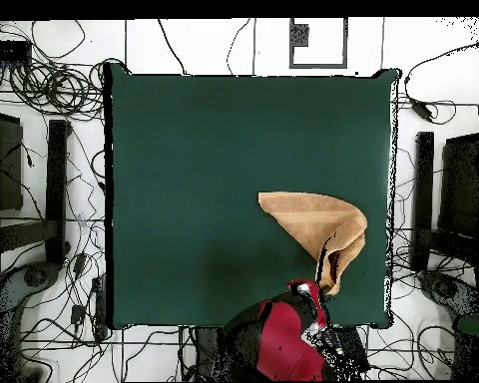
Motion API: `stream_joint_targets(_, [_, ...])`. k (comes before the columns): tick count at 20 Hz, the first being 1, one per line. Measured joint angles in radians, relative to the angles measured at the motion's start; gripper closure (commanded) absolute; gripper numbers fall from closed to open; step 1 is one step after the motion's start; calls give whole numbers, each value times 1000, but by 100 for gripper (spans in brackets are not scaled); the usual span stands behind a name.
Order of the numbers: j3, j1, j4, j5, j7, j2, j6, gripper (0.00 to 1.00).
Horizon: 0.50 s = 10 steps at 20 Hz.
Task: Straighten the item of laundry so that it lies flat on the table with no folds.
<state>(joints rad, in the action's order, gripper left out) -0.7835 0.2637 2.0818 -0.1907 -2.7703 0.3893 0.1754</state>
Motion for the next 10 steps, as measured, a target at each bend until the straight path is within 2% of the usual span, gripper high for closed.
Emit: stream_joint_targets(10, [50,-7,20,0,0,17,63,100])
